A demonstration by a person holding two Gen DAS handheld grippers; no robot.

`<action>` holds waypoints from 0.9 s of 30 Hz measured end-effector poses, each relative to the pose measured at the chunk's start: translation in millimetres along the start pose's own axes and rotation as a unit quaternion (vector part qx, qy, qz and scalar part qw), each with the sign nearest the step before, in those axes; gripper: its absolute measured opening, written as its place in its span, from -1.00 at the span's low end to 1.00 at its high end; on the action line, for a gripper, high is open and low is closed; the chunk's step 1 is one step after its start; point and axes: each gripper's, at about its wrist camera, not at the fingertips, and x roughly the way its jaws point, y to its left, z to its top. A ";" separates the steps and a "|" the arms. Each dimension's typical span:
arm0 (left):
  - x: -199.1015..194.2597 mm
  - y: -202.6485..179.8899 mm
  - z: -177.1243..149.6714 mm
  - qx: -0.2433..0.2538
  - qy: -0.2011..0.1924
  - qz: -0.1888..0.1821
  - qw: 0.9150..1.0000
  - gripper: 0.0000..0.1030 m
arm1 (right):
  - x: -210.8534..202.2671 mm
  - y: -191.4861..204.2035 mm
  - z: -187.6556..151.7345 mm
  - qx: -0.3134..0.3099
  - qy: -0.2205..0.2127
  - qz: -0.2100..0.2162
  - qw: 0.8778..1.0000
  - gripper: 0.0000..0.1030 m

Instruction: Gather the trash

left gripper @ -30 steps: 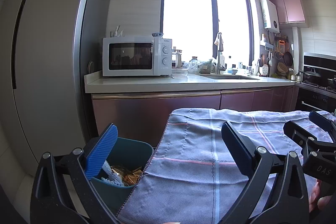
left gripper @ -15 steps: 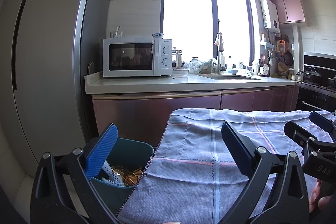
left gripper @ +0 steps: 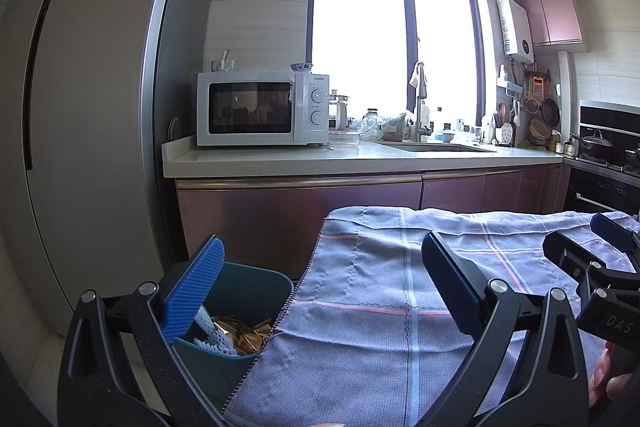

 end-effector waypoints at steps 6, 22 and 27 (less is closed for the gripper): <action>0.2 0.0 -0.1 0.000 0.000 0.000 1.000 0.89 | -0.2 0.4 -0.7 0.001 0.000 -0.001 1.000 0.87; 0.5 -0.2 0.1 0.000 0.002 0.000 1.000 0.89 | -1.4 1.5 -1.9 0.005 0.000 -0.006 1.000 0.87; 1.2 -0.1 -0.4 0.000 0.002 0.001 1.000 0.89 | -1.9 1.4 -1.9 0.006 -0.001 -0.007 1.000 0.87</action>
